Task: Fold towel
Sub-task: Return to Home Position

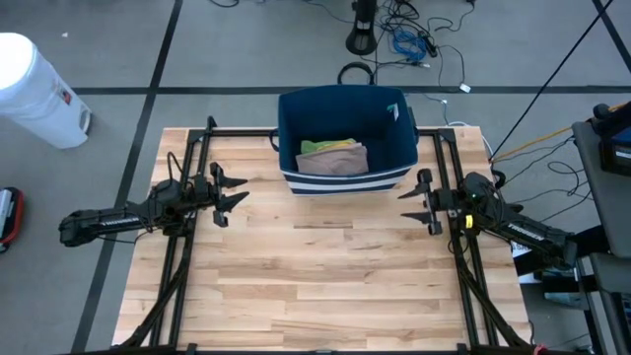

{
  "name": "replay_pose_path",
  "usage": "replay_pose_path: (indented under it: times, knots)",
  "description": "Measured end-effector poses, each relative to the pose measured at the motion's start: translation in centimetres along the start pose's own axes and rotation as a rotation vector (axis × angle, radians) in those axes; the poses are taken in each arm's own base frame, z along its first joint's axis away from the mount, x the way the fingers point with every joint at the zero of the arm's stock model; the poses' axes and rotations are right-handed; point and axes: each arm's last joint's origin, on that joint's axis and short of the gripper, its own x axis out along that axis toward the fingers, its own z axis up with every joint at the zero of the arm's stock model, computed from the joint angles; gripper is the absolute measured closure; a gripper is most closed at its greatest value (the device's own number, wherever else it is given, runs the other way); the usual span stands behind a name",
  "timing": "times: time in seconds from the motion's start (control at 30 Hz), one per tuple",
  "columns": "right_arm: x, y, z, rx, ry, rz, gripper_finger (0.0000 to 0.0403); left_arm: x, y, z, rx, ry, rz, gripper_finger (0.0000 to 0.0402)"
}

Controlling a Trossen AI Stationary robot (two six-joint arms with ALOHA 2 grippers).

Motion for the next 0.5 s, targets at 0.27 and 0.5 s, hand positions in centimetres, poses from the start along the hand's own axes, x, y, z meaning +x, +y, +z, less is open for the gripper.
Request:
replay_pose_path:
  times: [0.27, 0.5]
  knots:
    - [0.0, 0.0, 0.0, 0.139, 0.0, 0.001, 0.019, 0.0, 0.0, 0.0, 0.0, 0.0, 0.0, 0.0223]
    - [0.0, 0.01, 0.0, 0.132, 0.0, 0.002, 0.019, 0.0, 0.0, 0.0, 0.0, 0.0, 0.0, 0.0223]
